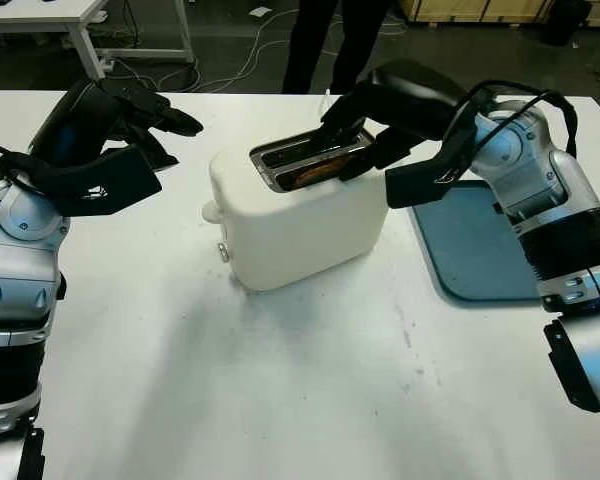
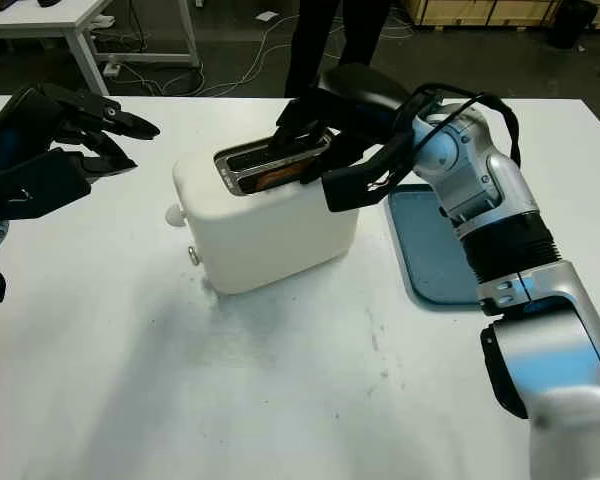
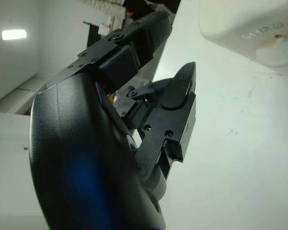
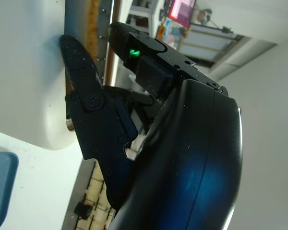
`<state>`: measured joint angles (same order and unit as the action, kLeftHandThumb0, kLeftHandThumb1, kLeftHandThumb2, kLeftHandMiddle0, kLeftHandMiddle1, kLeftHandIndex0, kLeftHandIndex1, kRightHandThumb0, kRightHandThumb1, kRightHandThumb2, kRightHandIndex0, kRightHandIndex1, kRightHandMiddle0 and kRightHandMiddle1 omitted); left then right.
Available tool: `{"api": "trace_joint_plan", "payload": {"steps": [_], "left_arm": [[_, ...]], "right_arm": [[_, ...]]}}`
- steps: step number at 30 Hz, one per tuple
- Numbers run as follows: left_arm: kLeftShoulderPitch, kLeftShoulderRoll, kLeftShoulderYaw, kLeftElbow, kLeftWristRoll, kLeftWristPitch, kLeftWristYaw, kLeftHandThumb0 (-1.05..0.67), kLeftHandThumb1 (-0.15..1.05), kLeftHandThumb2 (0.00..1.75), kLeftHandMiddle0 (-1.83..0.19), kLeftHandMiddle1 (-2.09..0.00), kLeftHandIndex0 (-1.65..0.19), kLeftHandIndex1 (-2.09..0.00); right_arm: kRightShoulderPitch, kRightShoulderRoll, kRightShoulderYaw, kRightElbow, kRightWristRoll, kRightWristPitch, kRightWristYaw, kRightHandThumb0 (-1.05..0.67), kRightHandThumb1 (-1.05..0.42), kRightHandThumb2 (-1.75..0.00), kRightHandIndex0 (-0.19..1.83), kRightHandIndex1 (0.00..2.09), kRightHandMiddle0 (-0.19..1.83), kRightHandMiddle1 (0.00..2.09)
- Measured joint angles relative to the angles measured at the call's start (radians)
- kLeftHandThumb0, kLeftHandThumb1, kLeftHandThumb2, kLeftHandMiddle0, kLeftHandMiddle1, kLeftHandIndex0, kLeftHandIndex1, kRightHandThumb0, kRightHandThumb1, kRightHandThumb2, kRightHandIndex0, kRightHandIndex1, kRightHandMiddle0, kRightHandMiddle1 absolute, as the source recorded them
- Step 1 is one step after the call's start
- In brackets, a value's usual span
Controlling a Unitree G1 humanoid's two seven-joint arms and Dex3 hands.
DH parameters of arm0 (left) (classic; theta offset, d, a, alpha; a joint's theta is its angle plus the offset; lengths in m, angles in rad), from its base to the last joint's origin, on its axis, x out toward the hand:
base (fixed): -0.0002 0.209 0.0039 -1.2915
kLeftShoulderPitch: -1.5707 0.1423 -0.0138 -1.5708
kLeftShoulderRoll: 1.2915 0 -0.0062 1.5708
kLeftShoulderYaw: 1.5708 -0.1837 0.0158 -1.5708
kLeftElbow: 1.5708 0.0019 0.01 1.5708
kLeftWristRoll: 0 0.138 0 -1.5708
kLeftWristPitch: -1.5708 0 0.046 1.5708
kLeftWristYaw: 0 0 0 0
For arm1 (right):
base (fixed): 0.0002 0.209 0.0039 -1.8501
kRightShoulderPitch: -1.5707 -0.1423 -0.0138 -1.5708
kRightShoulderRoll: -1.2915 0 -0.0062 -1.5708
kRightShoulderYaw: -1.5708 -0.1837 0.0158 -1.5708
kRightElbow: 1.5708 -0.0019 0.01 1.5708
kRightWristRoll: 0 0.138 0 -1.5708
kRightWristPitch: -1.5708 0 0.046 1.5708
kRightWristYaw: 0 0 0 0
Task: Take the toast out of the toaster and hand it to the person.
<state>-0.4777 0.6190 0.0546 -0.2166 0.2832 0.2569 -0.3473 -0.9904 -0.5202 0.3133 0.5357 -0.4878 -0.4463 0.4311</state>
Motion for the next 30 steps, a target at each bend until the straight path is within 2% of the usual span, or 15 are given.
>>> {"api": "trace_joint_plan", "payload": {"steps": [2, 8, 21, 25, 27, 29, 30], "left_arm": [[0.000, 0.000, 0.000, 0.000, 0.000, 0.000, 0.000, 0.00, 0.82, 0.00, -0.88, -0.82, -1.09, -0.04], [0.000, 0.000, 0.000, 0.000, 0.000, 0.000, 0.000, 0.00, 0.82, 0.00, -0.89, -0.83, -1.10, -0.04], [0.000, 0.000, 0.000, 0.010, -0.002, -0.005, 0.000, 0.00, 0.82, 0.00, -0.88, -0.84, -1.09, -0.04], [0.000, 0.000, 0.000, 0.010, -0.002, -0.006, 0.000, 0.00, 0.82, 0.00, -0.88, -0.84, -1.10, -0.04], [0.000, 0.000, 0.000, 0.010, -0.002, -0.006, 0.000, 0.00, 0.82, 0.00, -0.87, -0.84, -1.09, -0.03], [0.000, 0.000, 0.000, 0.010, -0.002, -0.006, 0.000, 0.00, 0.82, 0.00, -0.87, -0.83, -1.09, -0.03], [0.000, 0.000, 0.000, 0.010, -0.002, -0.006, 0.000, 0.00, 0.82, 0.00, -0.87, -0.83, -1.09, -0.03]], "right_arm": [[-0.011, 0.008, 0.012, 0.024, -0.009, -0.002, -0.008, -0.43, -0.74, 0.00, 0.69, 1.16, 1.07, 0.01], [-0.033, 0.032, 0.042, 0.073, -0.041, -0.012, -0.041, -0.38, -0.73, 0.00, 0.73, 1.10, 1.07, 0.01], [-0.042, 0.036, 0.089, 0.085, -0.080, -0.017, -0.071, -0.41, -0.72, 0.00, 0.67, 1.24, 1.08, 0.01], [-0.047, 0.035, 0.097, 0.085, -0.086, -0.017, -0.059, -0.44, -0.71, 0.00, 0.70, 1.08, 1.10, 0.02], [-0.056, 0.032, 0.106, 0.085, -0.087, -0.017, -0.043, -0.44, -0.72, 0.00, 0.75, 1.06, 1.12, 0.02], [-0.066, 0.029, 0.111, 0.079, -0.087, -0.015, -0.014, -0.43, -0.73, 0.00, 0.78, 1.13, 1.12, 0.02], [-0.071, 0.028, 0.114, 0.076, -0.087, -0.011, 0.002, -0.43, -0.74, -0.01, 0.81, 1.26, 1.13, 0.03]]}}
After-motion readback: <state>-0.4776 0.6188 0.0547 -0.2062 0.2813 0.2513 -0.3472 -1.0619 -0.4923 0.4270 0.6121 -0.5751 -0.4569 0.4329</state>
